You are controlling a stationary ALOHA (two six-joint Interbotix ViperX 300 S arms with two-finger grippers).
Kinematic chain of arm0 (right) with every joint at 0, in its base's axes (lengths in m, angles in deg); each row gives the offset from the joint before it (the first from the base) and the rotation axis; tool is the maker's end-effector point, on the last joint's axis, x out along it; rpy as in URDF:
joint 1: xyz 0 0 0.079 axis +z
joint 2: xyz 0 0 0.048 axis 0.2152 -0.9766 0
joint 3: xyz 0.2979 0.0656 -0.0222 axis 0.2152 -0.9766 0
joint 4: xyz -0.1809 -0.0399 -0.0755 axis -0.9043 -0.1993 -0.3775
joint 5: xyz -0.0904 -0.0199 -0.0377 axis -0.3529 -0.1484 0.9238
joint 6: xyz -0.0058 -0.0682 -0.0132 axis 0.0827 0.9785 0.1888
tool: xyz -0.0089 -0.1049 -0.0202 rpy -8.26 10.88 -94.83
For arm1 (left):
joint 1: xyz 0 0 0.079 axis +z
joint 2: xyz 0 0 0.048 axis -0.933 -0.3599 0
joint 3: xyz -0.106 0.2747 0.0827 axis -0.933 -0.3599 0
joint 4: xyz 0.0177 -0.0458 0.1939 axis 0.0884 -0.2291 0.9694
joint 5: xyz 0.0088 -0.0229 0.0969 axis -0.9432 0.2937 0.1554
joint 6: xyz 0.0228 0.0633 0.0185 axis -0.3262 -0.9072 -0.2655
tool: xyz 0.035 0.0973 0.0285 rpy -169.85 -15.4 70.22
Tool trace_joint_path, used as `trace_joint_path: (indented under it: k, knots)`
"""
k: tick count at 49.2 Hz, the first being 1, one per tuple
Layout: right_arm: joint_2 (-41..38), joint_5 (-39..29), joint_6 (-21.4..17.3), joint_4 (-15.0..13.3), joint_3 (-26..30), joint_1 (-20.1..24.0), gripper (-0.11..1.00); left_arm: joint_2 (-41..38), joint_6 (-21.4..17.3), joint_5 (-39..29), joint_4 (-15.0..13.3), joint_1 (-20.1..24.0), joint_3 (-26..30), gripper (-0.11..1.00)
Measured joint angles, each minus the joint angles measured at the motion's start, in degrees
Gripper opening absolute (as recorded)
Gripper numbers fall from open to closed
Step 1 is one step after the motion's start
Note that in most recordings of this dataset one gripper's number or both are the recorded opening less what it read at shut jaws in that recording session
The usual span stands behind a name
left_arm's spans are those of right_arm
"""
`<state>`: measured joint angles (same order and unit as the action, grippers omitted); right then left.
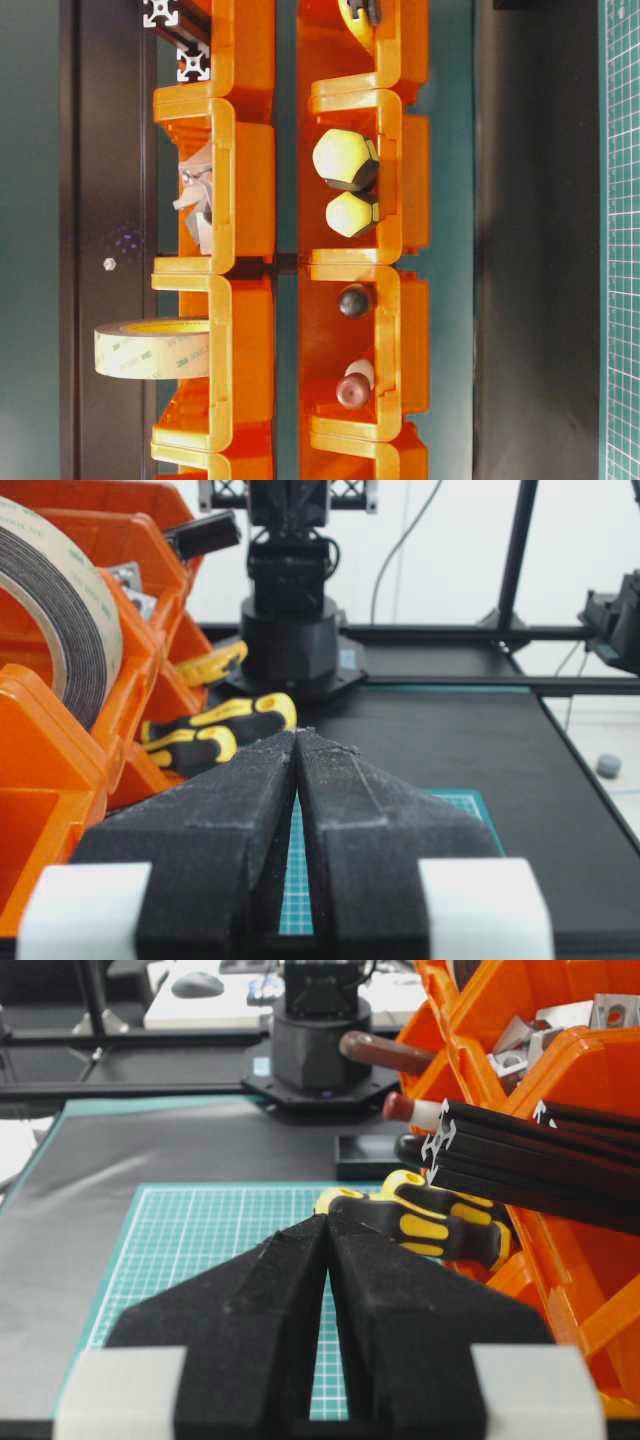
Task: Pick frame from container rack with right arm.
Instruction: 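Raise the right gripper from rest toward the orange bin rack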
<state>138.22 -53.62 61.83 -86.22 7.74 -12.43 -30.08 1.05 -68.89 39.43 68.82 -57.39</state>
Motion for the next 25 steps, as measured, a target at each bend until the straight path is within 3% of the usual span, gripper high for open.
trace_joint_path:
  k: [4, 12, 18, 25]
  knots:
    - [0.0, 0.0, -0.6, 0.1, 0.0, 0.1, 0.02, 0.0, 0.3, -0.4, 0.5, 0.0, 0.2, 0.01]
    - [0.4, -3.6, -0.9, 0.2, 1.3, 0.1, 0.02, 0.4, 0.1, -2.2, 1.5, 0.0, 1.9, 0.01]
    - [0.4, -11.3, -0.9, 0.1, 5.5, 0.2, 0.02, 0.7, 0.2, -4.5, 1.5, 0.1, 3.6, 0.01]
    - [-0.4, -25.0, -1.0, 0.2, 13.7, 1.2, 0.02, 0.7, 0.2, -7.9, 1.6, 0.1, 5.3, 0.01]
